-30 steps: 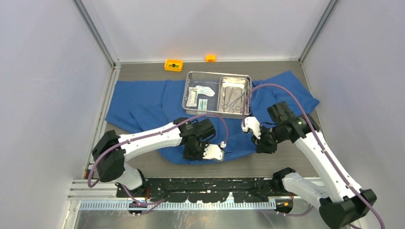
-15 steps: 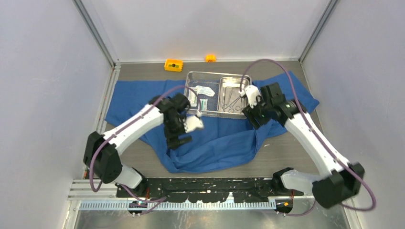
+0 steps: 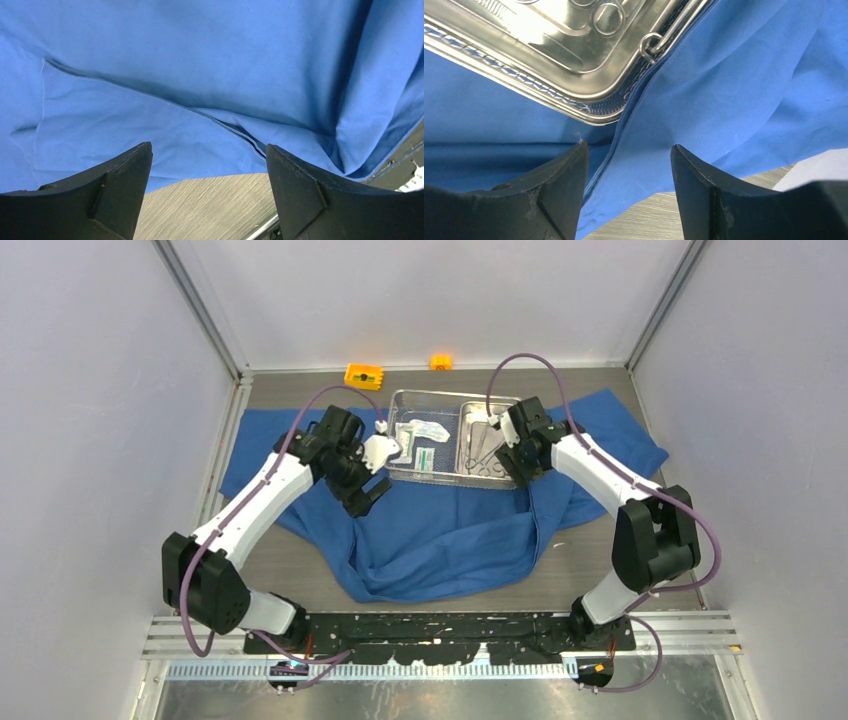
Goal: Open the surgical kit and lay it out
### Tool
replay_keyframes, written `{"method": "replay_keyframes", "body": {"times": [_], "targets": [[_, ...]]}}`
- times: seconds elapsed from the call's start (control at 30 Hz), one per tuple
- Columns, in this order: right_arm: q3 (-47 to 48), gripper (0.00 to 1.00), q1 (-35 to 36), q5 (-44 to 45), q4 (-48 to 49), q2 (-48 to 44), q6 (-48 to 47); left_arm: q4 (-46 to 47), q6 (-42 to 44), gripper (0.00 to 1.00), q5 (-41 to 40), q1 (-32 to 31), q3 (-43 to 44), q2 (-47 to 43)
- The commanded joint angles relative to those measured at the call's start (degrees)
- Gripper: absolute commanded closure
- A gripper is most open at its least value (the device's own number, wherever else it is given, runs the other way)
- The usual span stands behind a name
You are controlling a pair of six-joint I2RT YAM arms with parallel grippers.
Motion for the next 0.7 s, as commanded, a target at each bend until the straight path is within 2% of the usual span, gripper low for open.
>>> {"method": "replay_keyframes", "body": {"times": [0.0,0.13,0.3,0.4,0.67], "targets": [[1.2,0.38,-0.1,6.0,3.2,1.2,0.1,5.5,-4.5,0.12,-2.0,3.3,-0.7,-1.0],[-0.3,0.61,-0.6,8.9,4.9,1.0,-1.5,8.1,-7.0,0.08,-4.6,7.7,0.1,1.6],[-1.3,0.97,-3.1,8.7,4.9,-2.2,-1.7,9.4,-8.2,0.07,-8.9,10.7,2.6,9.1],[-2.3,1.0,-5.8,7.6,4.7,-5.6,-1.2,10.1,-8.2,0.08,-11.8,12.1,4.4,15.0],[-7.4,1.0,-15.8,2.7,3.1,-17.7,-0.6,8.7,-10.5,0.21,-7.9,15.4,9.6,27.8]]}}
